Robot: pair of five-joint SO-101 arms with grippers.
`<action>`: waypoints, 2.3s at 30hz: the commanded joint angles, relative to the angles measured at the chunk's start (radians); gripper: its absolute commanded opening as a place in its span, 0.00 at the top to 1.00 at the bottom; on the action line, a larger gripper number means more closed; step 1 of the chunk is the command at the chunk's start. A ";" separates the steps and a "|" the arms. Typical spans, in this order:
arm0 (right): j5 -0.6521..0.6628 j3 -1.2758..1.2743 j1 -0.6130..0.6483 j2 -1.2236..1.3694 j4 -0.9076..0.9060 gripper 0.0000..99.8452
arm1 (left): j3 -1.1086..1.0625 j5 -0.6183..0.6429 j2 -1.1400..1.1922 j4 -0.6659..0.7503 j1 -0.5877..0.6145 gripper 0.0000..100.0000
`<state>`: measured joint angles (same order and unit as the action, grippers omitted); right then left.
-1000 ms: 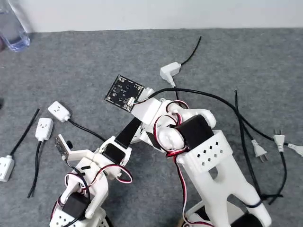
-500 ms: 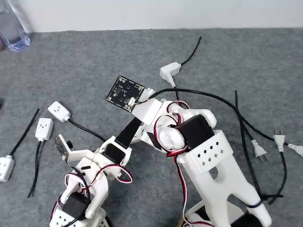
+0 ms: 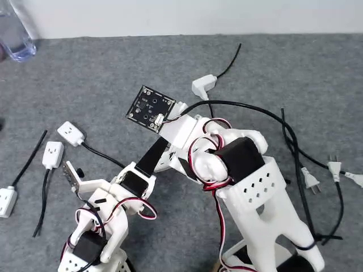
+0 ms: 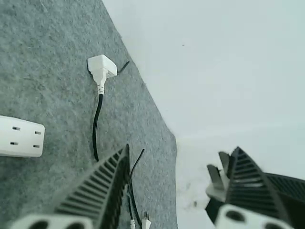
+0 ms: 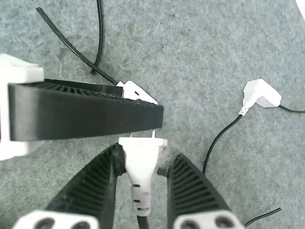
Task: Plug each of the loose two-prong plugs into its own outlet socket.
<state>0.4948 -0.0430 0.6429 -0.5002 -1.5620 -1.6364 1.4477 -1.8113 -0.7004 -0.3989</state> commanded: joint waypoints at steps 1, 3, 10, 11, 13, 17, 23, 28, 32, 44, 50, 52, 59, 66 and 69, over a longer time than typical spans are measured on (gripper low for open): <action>0.002 0.089 0.005 -0.044 -0.001 0.99 | -0.007 -0.003 -0.011 -0.009 -0.005 0.69; 0.002 0.089 0.005 -0.042 -0.001 0.99 | -0.007 -0.003 -0.011 -0.009 -0.005 0.69; 0.002 0.092 0.004 -0.044 -0.001 0.99 | -0.007 -0.003 -0.011 -0.009 -0.005 0.69; 0.002 0.092 0.005 -0.045 -0.001 0.99 | -0.007 -0.003 -0.011 -0.009 -0.005 0.69; 0.002 0.092 0.005 -0.045 -0.001 0.99 | -0.007 -0.003 -0.011 -0.009 -0.005 0.69; 0.002 0.092 0.005 -0.045 -0.001 0.99 | -0.007 -0.003 -0.011 -0.009 -0.005 0.69; 0.002 0.123 0.005 -0.045 -0.007 0.99 | -0.007 -0.003 -0.011 -0.009 -0.005 0.69; 0.002 0.157 0.005 -0.036 -0.030 0.99 | -0.007 -0.003 -0.011 -0.009 -0.005 0.69; 0.002 0.161 0.005 -0.044 -0.030 0.99 | -0.007 -0.003 -0.009 -0.009 -0.005 0.69; 0.006 0.101 0.001 -0.033 -0.019 0.99 | -0.007 -0.003 -0.009 -0.009 -0.005 0.69; 0.041 0.046 -0.067 -0.022 -0.008 0.99 | -0.007 -0.003 -0.009 -0.009 0.000 0.69; 0.072 0.003 -0.137 0.008 0.016 0.99 | -0.007 -0.003 -0.009 -0.011 0.006 0.69; 0.192 -0.075 -0.223 0.166 0.119 0.99 | -0.001 -0.043 -0.009 -0.098 0.199 0.69; 0.199 -0.074 -0.179 0.242 0.168 0.99 | -0.007 -0.160 -0.009 -0.226 0.302 0.69; 0.198 -0.081 -0.183 0.243 0.156 0.99 | -0.007 -0.161 -0.009 -0.227 0.302 0.69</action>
<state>0.6851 -0.1258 0.4618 -0.2532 -1.4162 -1.6548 1.3004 -1.8113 -0.9214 -0.1028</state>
